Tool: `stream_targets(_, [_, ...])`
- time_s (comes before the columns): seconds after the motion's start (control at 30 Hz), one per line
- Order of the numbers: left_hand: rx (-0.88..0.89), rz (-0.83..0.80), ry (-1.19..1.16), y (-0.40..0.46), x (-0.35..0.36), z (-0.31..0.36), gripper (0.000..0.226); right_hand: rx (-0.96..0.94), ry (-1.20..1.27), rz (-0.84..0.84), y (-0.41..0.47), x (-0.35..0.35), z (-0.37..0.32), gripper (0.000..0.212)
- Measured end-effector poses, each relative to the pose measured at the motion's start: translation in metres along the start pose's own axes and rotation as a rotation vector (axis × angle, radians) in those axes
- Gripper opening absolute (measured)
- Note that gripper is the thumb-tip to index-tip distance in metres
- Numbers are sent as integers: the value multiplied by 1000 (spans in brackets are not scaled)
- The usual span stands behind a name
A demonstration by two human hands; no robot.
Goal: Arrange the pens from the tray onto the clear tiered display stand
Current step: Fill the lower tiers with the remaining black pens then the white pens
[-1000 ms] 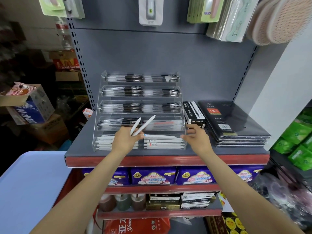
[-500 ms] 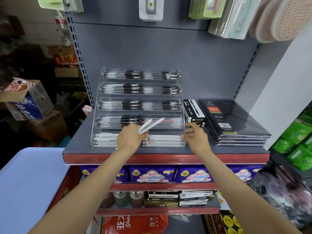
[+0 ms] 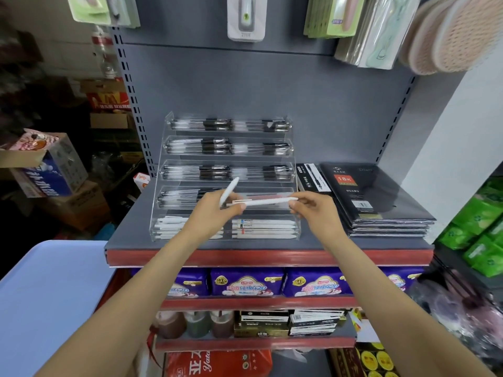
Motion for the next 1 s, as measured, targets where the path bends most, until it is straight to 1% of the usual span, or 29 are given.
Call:
stream_targets(0.07, [-15,4,-8,3,-5,-6,7,6,-34,-9,-3,0,4,14])
stream_targets(0.13, [-37,43,24,6,-9,-14,11,9,-113,3,-5,-2,6,17])
stream_targets(0.2, [-59,98,78,6,-12,-20,11,40,-227,21,-6,-7,11,35])
stream_targets(0.23, [-69,121,109,6,-13,-23,10,81,-244,24,-8,-10,16,45])
stream_targets(0.3, [-88,152,174,7,-12,-27,7,196,-194,14,-12,-10,34,56])
stream_targets(0.33, [-98,158,214,8,-11,-29,7,245,-161,0,-14,-8,43,58])
stream_targets(0.4, [-119,150,279,11,-7,-32,8,287,-141,-44,-16,-1,53,53])
stream_targets(0.5, [-130,124,340,16,2,-31,11,270,-176,-39,-18,0,55,45])
stream_targets(0.67, [-143,133,306,18,8,-32,14,286,-162,-31,-17,-3,55,47])
stream_targets(0.8, [-147,168,415,15,10,-29,15,296,-144,-35,-19,-3,56,48])
stream_targets(0.87, [-145,180,429,12,9,-27,19,291,-161,-44,-19,-2,53,48])
stream_targets(0.93, [-80,216,492,5,8,-17,28,231,-268,-32,-18,-6,42,46])
stream_targets(1.0, [40,249,648,-3,13,0,33,100,-362,30,-15,-11,17,39])
Point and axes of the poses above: each hand's wrist, its own y-axis towards the middle knuckle, its own x-axis out of the palm, z = x × y, the point moved 10 cm from there along y, towards the middle knuckle, and after that the axes turned 15 degrees about -x, right-handed, at the moved point
